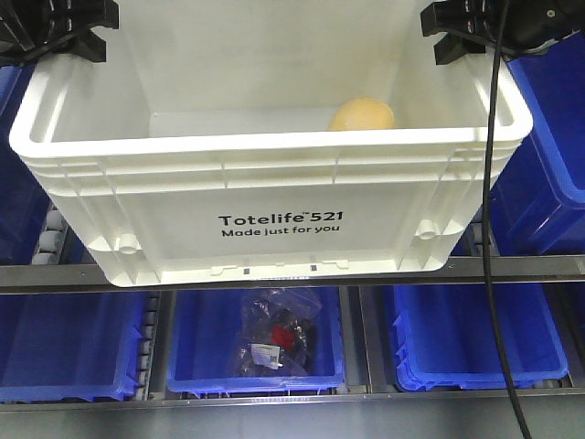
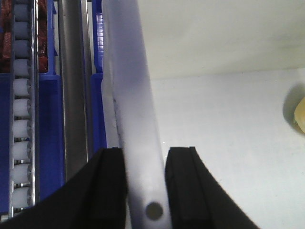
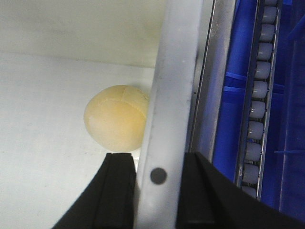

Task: Place moving items into box and shelve
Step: 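Push the tote forward onto the shelf roller track with both grippers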

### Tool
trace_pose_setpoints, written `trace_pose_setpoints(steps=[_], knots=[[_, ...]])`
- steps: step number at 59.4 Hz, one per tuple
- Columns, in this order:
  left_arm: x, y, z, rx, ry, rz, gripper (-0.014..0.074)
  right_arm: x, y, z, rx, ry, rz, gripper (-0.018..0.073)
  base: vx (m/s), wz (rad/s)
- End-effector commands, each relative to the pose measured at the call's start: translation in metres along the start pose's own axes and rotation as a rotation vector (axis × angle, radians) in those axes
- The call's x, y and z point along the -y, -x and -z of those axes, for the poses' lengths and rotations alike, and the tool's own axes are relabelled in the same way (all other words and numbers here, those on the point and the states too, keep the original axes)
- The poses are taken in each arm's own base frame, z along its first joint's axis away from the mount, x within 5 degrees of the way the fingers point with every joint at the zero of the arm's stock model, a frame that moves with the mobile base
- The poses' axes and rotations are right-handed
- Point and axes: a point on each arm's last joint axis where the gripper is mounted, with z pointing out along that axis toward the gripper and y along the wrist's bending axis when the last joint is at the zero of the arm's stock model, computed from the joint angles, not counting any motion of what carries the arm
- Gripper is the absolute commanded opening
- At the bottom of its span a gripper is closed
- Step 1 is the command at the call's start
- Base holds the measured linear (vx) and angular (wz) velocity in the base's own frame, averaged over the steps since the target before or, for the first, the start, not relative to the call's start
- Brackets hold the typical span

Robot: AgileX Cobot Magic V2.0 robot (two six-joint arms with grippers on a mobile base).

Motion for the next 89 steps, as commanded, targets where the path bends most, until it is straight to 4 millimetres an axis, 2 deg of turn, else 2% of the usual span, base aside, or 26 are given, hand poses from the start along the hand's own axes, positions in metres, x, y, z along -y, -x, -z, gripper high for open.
trace_pose_setpoints(steps=[1,16,38,57,71,89], knots=[[0.01,0.025,0.037,0.268,-0.054,-0.019,-0.0013,-0.009,0.021,0.036,0.235,0.046,0.018,-0.0013,0.0,0.0],[0.007,0.031,0.034,0.332,-0.016,-0.052,-0.0013,-0.008,0.022,0.018,0.2,0.05,0.018,-0.0013,0.0,0.0],[0.004,0.035,-0.012,0.288,0.015,-0.076,-0.0013,-0.005,0.031,-0.012,0.238,0.041,0.012,-0.0013,0.0,0.0],[0.001,0.041,-0.047,0.319,0.049,-0.127,-0.0013,-0.003,0.036,-0.041,0.26,0.029,0.036,-0.001,0.0,0.0],[0.002,0.047,-0.068,0.384,0.031,-0.134,-0.0013,-0.002,0.042,-0.055,0.316,0.026,0.039,-0.001,0.0,0.0],[0.001,0.043,-0.088,0.348,0.035,-0.135,-0.0013,-0.001,0.042,-0.076,0.315,0.027,0.048,-0.001,0.0,0.0]])
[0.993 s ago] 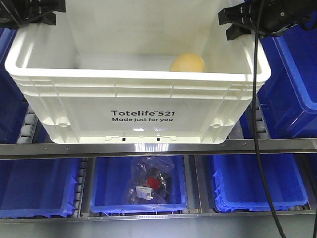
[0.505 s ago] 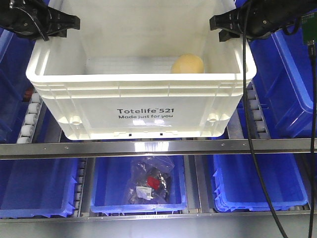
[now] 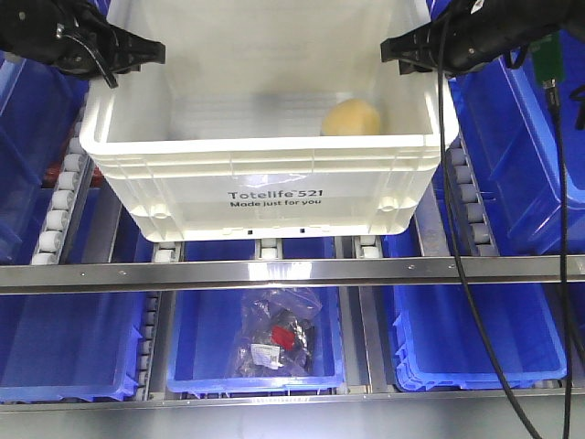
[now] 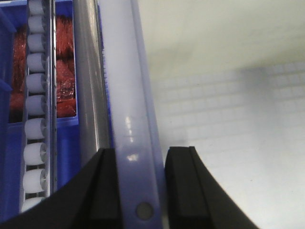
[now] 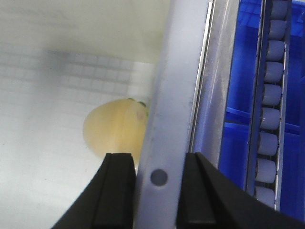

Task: Place moving items into box and shelve
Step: 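Push the tote forward onto the shelf roller track with both grippers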

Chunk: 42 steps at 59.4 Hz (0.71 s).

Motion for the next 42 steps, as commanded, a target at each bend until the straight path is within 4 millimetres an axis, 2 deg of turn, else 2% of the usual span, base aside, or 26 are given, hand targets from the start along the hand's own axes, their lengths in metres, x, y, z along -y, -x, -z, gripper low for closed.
trace_pose_setpoints(steps=[1,13,22,29,42], knots=[[0.0084,0.0365,0.0336,0.259,-0.051,0.0,-0.0013,-0.0116,0.0334,0.0374,0.245,0.04,-0.004,-0.001,0.0,0.0],[0.0081,0.0351,0.0285,0.251,-0.042,-0.015,-0.0008,-0.0113,0.0337,0.0342,0.251,0.034,0.03,0.0,0.0,0.0],[0.007,0.0362,0.0288,0.265,-0.025,-0.047,0.0052,-0.0116,0.0339,0.0343,0.255,0.031,0.083,0.0069,0.0,0.0],[0.0067,0.0363,0.0288,0.266,-0.021,-0.056,0.0153,-0.0116,0.0341,0.0344,0.257,0.03,0.083,0.0197,0.0,0.0],[0.0066,0.0365,0.0289,0.268,-0.02,-0.055,0.0414,-0.0116,0.0342,0.0344,0.258,0.032,0.07,0.0545,0.0,0.0]])
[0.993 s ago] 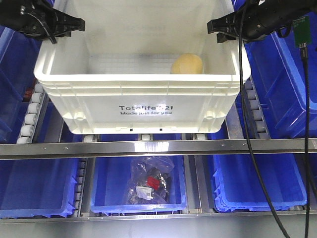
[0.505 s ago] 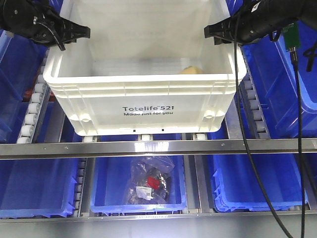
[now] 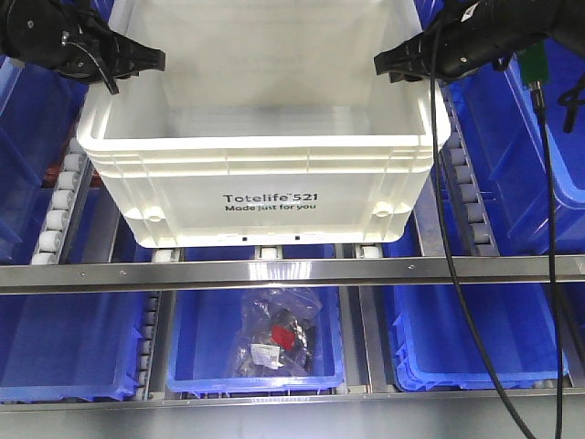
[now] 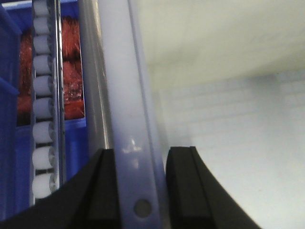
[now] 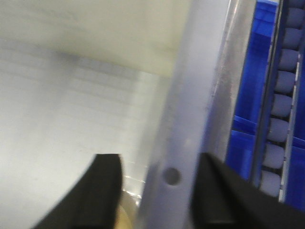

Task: Place moving items into box and shelve
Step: 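Push the tote forward onto the shelf roller track with both grippers, then lower the tote onto the rollers and open both grippers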

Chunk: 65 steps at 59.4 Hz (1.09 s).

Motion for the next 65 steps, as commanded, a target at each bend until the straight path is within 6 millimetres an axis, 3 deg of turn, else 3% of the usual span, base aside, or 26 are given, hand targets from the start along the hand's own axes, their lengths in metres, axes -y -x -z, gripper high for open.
trace_pose_setpoints(steps=[1,7,13,34,45,57,65], knots=[[0.007,0.038,0.037,0.264,-0.041,-0.006,0.0434,-0.007,0.036,0.043,0.255,-0.002,-0.009,0.0564,0.0,0.0],[0.007,0.039,0.038,0.268,-0.042,-0.004,0.0501,-0.007,0.037,0.044,0.261,-0.004,-0.008,0.0677,0.0,0.0],[0.007,0.041,0.043,0.281,-0.042,-0.004,0.0525,-0.007,0.038,0.049,0.27,-0.008,-0.004,0.0715,0.0,0.0],[0.002,0.05,0.082,0.344,-0.039,0.004,0.0525,-0.01,0.046,0.098,0.349,-0.014,0.001,0.0654,0.0,0.0],[0.0,0.047,0.099,0.303,-0.029,0.009,0.0525,-0.013,0.04,0.115,0.291,0.009,-0.008,0.063,0.0,0.0],[-0.002,0.038,0.1,0.207,-0.016,0.01,0.0525,-0.016,0.036,0.122,0.244,0.038,-0.018,0.0614,0.0,0.0],[-0.001,0.017,0.091,0.142,-0.021,0.01,0.0525,-0.017,0.03,0.118,0.23,0.046,-0.026,0.0592,0.0,0.0]])
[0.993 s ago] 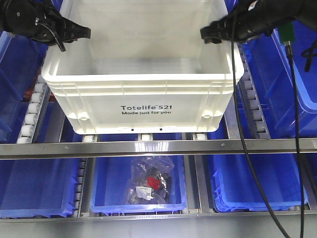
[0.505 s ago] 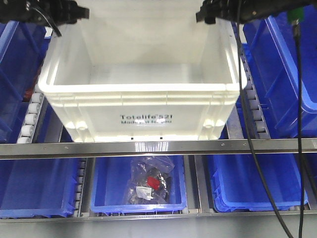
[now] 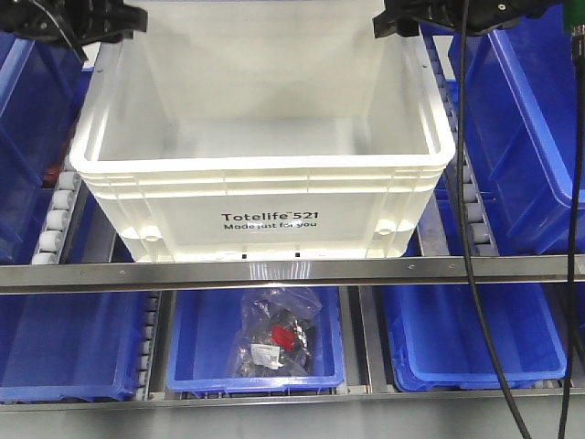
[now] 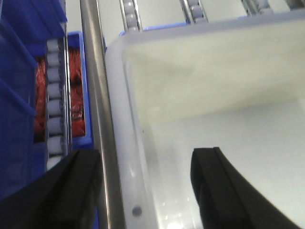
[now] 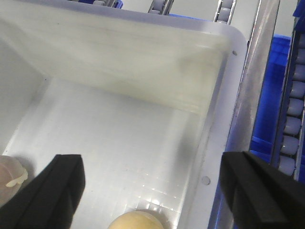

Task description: Place moving items into box and shelve

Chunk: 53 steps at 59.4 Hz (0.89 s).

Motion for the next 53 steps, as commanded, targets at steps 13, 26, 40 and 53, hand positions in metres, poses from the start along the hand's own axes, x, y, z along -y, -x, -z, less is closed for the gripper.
trace_pose_setpoints(steps=[13,26,40,53], knots=[[0.0,-0.037,0.029,0.095,-0.032,-0.009,0.0521,-0.004,-0.024,0.023,0.203,-0.038,-0.033,0.0577,0.0,0.0],[-0.003,-0.067,0.074,0.242,-0.054,-0.015,0.052,-0.012,-0.06,0.062,0.361,-0.101,0.055,0.0577,0.0,0.0],[-0.008,-0.139,0.122,0.29,-0.048,-0.092,0.0518,-0.038,-0.139,0.112,0.537,-0.116,0.171,0.0577,0.0,0.0],[-0.015,-0.207,0.171,0.412,-0.042,-0.072,0.0518,-0.045,-0.212,0.148,0.631,-0.106,0.15,0.0577,0.0,0.0]])
